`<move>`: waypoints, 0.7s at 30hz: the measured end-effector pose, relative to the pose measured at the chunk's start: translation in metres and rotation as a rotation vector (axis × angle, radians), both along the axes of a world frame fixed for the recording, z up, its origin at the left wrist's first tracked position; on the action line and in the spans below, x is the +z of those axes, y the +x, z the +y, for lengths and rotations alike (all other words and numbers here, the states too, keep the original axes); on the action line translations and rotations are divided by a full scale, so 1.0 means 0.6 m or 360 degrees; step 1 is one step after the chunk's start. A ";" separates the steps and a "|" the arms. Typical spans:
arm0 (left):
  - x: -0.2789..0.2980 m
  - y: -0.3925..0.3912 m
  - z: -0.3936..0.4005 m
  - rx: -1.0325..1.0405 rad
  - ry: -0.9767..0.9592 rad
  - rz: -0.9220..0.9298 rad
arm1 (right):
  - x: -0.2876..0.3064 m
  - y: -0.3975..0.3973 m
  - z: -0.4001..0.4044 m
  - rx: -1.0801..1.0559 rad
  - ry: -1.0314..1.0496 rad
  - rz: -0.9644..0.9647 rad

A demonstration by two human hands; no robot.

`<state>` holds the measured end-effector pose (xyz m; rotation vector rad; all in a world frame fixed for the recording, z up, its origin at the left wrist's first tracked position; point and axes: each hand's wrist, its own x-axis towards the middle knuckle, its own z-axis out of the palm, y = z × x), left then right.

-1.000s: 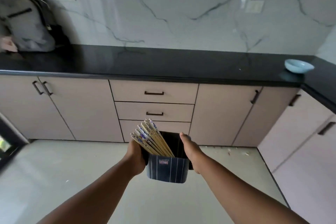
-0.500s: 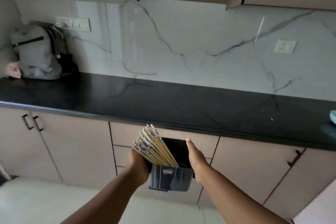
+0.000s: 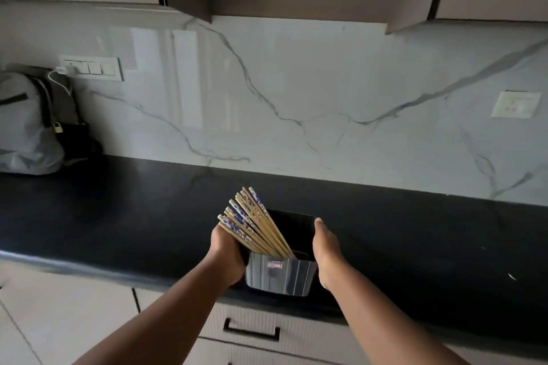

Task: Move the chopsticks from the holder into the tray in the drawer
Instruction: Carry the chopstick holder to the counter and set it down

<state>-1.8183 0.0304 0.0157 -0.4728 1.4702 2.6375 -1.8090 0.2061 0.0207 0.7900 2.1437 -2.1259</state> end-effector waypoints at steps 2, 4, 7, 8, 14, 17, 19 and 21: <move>-0.001 -0.045 0.017 0.0025 -0.0001 -0.0017 | -0.002 -0.057 0.017 0.0052 -0.0001 0.0010; 0.001 -0.088 0.028 0.0035 -0.0048 -0.0041 | 0.002 -0.106 0.029 0.0087 -0.0027 0.0005; 0.007 -0.147 0.041 0.0080 -0.0031 -0.0077 | 0.004 -0.175 0.041 0.0129 -0.0044 -0.0008; 0.008 -0.163 0.044 0.0087 -0.0011 -0.0097 | 0.001 -0.196 0.043 0.0152 -0.0047 -0.0015; -0.019 -0.243 0.037 0.0083 -0.0083 -0.0170 | -0.026 -0.266 0.028 0.0190 -0.0040 -0.0100; -0.037 -0.269 0.031 0.0058 -0.0095 -0.0187 | -0.039 -0.282 0.021 0.0148 -0.0025 -0.0158; -0.048 -0.279 0.024 0.0012 -0.0089 -0.0196 | -0.045 -0.289 0.017 0.0106 -0.0010 -0.0189; -0.057 -0.289 0.015 -0.0074 -0.0117 -0.0153 | -0.048 -0.293 0.012 0.0054 -0.0001 -0.0192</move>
